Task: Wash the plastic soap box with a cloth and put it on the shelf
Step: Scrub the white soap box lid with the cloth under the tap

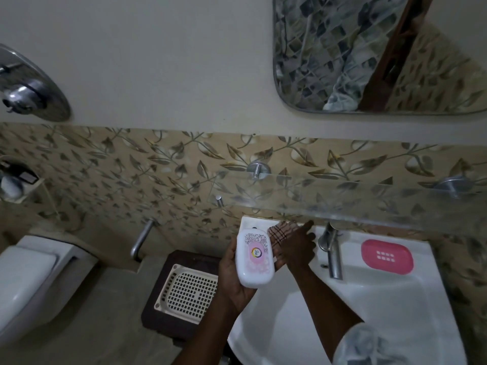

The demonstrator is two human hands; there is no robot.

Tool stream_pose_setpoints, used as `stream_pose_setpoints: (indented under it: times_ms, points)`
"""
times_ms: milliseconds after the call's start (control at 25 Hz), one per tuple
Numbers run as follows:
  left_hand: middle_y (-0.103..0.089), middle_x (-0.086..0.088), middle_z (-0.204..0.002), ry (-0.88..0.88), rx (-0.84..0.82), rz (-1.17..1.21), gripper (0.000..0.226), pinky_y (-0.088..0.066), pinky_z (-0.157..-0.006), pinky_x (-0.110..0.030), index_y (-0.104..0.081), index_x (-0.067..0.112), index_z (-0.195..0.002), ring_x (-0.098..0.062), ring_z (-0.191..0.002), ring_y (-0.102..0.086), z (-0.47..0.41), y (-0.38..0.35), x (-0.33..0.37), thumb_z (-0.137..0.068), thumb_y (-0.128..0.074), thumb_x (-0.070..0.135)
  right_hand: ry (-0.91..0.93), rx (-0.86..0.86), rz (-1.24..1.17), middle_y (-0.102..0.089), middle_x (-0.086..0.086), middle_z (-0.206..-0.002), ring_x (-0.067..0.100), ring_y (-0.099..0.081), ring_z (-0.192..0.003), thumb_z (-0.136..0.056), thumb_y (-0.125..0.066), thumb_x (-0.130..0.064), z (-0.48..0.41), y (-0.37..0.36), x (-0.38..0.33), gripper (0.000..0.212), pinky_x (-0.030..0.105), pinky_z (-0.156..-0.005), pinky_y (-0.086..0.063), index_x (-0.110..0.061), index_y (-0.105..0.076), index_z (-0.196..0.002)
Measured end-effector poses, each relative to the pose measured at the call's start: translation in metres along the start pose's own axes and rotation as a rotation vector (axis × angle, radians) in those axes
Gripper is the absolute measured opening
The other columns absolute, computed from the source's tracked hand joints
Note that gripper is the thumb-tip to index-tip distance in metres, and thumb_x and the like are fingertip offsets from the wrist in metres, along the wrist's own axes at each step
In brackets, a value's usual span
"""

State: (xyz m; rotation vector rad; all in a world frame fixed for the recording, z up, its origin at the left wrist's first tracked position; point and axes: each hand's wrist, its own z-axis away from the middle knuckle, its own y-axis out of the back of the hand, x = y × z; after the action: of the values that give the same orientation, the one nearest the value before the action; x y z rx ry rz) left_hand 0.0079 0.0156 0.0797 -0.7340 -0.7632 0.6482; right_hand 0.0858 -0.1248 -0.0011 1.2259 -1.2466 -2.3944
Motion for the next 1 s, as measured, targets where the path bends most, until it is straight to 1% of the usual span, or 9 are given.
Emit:
stream_pose_setpoints:
  times_ms: [80,200,320,440,560,680,760,880,1000]
  points:
    - [-0.056,-0.026,-0.134,0.004,-0.028,0.021,0.108,-0.019,-0.120,-0.055,-0.056,-0.002,-0.133,-0.043,-0.122,-0.049,0.002,0.000,0.003,-0.039,-0.100,0.026,0.191,0.046,0.310,-0.035,0.022,-0.141,0.043,-0.046,-0.120,-0.093,-0.053,-0.031,0.005,-0.001,0.005,0.055,0.049,-0.090,-0.049,-0.018,-0.036,-0.144]
    - [-0.047,-0.023,-0.148,0.022,-0.045,0.068,0.081,-0.026,-0.118,-0.055,-0.047,0.001,-0.143,-0.041,-0.138,-0.041,-0.003,-0.005,0.002,-0.077,-0.075,0.039,0.230,0.008,0.416,-0.042,0.019,-0.138,0.039,-0.044,-0.123,-0.099,-0.042,-0.022,0.010,0.005,0.012,0.033,0.050,-0.100,-0.043,-0.011,-0.053,-0.128]
    - [-0.067,-0.029,-0.120,0.024,-0.064,0.134,0.060,-0.056,-0.089,-0.056,-0.068,-0.004,-0.121,-0.043,-0.107,-0.068,-0.011,-0.016,-0.001,-0.092,-0.047,0.045,0.249,-0.228,-0.151,-0.064,0.015,-0.114,0.025,-0.063,-0.085,-0.102,-0.042,-0.023,0.021,0.040,0.003,0.025,0.036,-0.073,-0.057,-0.010,-0.061,-0.113]
    - [-0.076,-0.018,-0.106,-0.111,0.018,0.004,0.054,-0.062,-0.074,-0.042,-0.075,0.004,-0.108,-0.031,-0.093,-0.075,-0.020,-0.023,-0.015,-0.094,-0.044,0.046,0.271,-0.310,-0.527,-0.074,-0.011,-0.074,0.006,-0.068,-0.066,-0.094,-0.054,-0.047,0.059,0.086,0.002,0.025,0.019,-0.054,-0.056,-0.029,-0.070,-0.085]
    - [-0.072,-0.019,-0.117,-0.191,0.055,-0.176,0.058,-0.061,-0.080,-0.041,-0.069,0.007,-0.119,-0.031,-0.105,-0.071,-0.023,-0.032,-0.035,-0.098,-0.038,0.052,0.270,-0.499,-0.685,-0.077,-0.010,-0.093,0.008,-0.074,-0.082,-0.074,-0.075,-0.055,0.096,0.108,0.023,0.035,0.035,-0.064,-0.064,-0.037,-0.071,-0.104]
    - [-0.070,-0.019,-0.120,-0.232,0.096,-0.501,0.057,-0.057,-0.088,-0.048,-0.069,0.014,-0.121,-0.033,-0.110,-0.068,-0.027,-0.037,-0.055,-0.090,-0.050,0.058,0.260,-0.276,-0.687,-0.073,0.000,-0.102,0.017,-0.073,-0.083,-0.075,-0.084,-0.028,0.103,0.124,0.044,0.044,0.038,-0.061,-0.063,-0.023,-0.063,-0.113]
    - [-0.075,-0.010,-0.113,-0.251,0.096,-0.681,0.043,-0.060,-0.081,-0.046,-0.067,0.026,-0.120,-0.028,-0.102,-0.072,-0.029,-0.041,-0.066,-0.090,-0.058,0.056,0.377,-0.114,-0.472,-0.069,0.001,-0.109,0.018,-0.070,-0.092,-0.084,-0.075,-0.025,0.101,0.134,0.058,0.044,0.040,-0.074,-0.061,-0.022,-0.056,-0.123]
    - [-0.077,-0.007,-0.105,-0.215,0.050,-0.779,0.040,-0.060,-0.064,-0.037,-0.066,0.028,-0.119,-0.025,-0.092,-0.075,-0.031,-0.053,-0.078,-0.081,-0.078,0.033,0.617,-0.173,-0.171,-0.056,-0.003,-0.131,0.014,-0.057,-0.118,-0.091,-0.065,-0.024,0.095,0.139,0.078,0.056,0.030,-0.095,-0.050,-0.025,-0.043,-0.143]
    - [-0.076,-0.013,-0.107,-0.266,0.115,-0.691,0.034,-0.061,-0.068,-0.042,-0.066,0.022,-0.114,-0.034,-0.097,-0.072,-0.037,-0.061,-0.075,-0.082,-0.077,0.022,0.643,-0.196,-0.303,-0.049,-0.007,-0.131,0.002,-0.051,-0.117,-0.081,-0.073,-0.034,0.067,0.148,0.098,0.060,0.019,-0.094,-0.049,-0.028,-0.052,-0.137]
